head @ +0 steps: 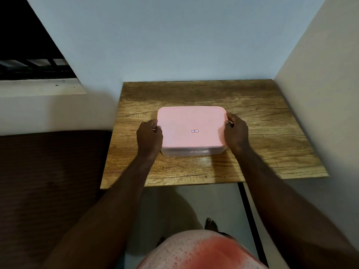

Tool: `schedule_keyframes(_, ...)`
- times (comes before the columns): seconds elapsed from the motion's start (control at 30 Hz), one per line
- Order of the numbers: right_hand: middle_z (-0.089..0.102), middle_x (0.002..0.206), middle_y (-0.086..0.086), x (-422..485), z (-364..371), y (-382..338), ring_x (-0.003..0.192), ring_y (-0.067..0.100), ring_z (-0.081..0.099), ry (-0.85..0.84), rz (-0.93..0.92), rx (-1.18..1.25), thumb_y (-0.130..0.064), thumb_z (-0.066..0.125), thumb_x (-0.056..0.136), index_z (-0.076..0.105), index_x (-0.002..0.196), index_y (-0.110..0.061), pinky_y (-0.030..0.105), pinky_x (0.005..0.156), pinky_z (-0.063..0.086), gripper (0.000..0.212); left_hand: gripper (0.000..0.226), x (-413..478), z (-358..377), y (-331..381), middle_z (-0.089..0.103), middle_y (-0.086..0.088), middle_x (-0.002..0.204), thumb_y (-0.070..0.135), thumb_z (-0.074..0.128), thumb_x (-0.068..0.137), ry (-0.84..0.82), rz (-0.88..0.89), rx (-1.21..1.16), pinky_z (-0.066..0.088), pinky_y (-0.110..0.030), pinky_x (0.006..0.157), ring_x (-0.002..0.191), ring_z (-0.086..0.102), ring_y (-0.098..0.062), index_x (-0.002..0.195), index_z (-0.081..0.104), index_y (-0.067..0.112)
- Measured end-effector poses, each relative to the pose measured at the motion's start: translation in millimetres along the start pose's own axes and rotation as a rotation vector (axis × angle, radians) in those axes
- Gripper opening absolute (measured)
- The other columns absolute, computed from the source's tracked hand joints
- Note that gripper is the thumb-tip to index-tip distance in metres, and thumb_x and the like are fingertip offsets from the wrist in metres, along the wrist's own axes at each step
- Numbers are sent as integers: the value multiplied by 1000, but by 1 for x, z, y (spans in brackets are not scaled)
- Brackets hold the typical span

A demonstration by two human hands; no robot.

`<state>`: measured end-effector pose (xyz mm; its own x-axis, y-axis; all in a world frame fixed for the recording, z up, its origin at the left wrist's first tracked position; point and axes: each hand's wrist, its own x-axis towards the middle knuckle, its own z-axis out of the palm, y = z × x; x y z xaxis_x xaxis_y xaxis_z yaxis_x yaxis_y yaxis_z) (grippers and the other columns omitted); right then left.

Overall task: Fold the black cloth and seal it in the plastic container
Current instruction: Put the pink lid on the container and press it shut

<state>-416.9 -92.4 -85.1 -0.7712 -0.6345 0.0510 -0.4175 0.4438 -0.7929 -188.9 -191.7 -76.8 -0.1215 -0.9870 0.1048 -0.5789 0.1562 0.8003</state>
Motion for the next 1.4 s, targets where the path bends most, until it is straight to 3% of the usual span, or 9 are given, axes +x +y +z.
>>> schedule_keyframes(0.1,57,140,8,-4,2,3,128,24,52,23,31,18,-16,46,102,50,141,-10,37,104,43,39,28,0,1,-5,67,-12,114,15,58,91,-14,-71,-74,49,-31,87,104,62,-25,116,66,5)
schedule_keyframes(0.33,58,137,6,-5,6,6,125,22,54,56,46,24,-19,45,103,52,138,-13,36,100,45,37,27,-2,1,-10,69,-7,100,27,56,94,-90,-175,-170,44,-27,70,89,62,-20,105,68,6)
schedule_keyframes(0.47,58,138,8,6,4,1,126,24,53,16,15,-85,-19,46,102,52,138,-12,33,99,42,37,22,0,-4,-19,72,-6,84,35,63,89,-187,-262,-297,58,-42,72,81,68,-26,77,68,17)
schedule_keyframes(0.57,61,133,9,12,-3,-13,122,26,55,68,-53,-186,-21,55,98,55,134,-12,38,101,46,37,20,-6,-9,-22,73,-6,91,37,66,86,-230,-322,-364,59,-51,74,84,70,-25,86,66,17)
schedule_keyframes(0.7,66,90,1,-34,-10,-42,81,10,60,294,-85,162,-24,58,95,63,97,-12,33,73,55,14,33,-20,-17,-22,71,-7,88,41,71,83,-251,-402,-366,56,-30,58,72,68,-19,95,63,12)
schedule_keyframes(0.8,64,64,7,-99,13,-50,57,14,56,38,113,456,-31,63,93,64,71,-4,28,57,44,35,38,-30,-27,-25,68,-7,72,44,71,83,-371,-450,-409,55,-31,59,61,63,-18,90,68,6)
schedule_keyframes(0.93,64,64,10,-148,49,-56,50,19,54,-416,447,608,-43,67,89,73,82,1,25,49,40,45,36,-36,-31,-22,63,-7,64,41,68,87,-475,-450,-449,55,-28,55,54,61,-16,79,66,6)
schedule_keyframes(1.13,65,66,16,-152,68,-62,47,16,53,-346,473,674,-39,65,91,73,86,5,20,43,40,45,34,-42,-27,-22,63,-3,58,37,64,90,-487,-416,-471,51,-27,53,58,63,-20,72,64,8)
schedule_keyframes(1.4,61,56,6,-154,73,-64,44,11,51,-318,447,679,-32,61,95,70,81,6,20,44,40,41,34,-44,-26,-20,61,-4,56,34,60,93,-487,-387,-442,50,-30,54,52,58,-17,75,63,6)
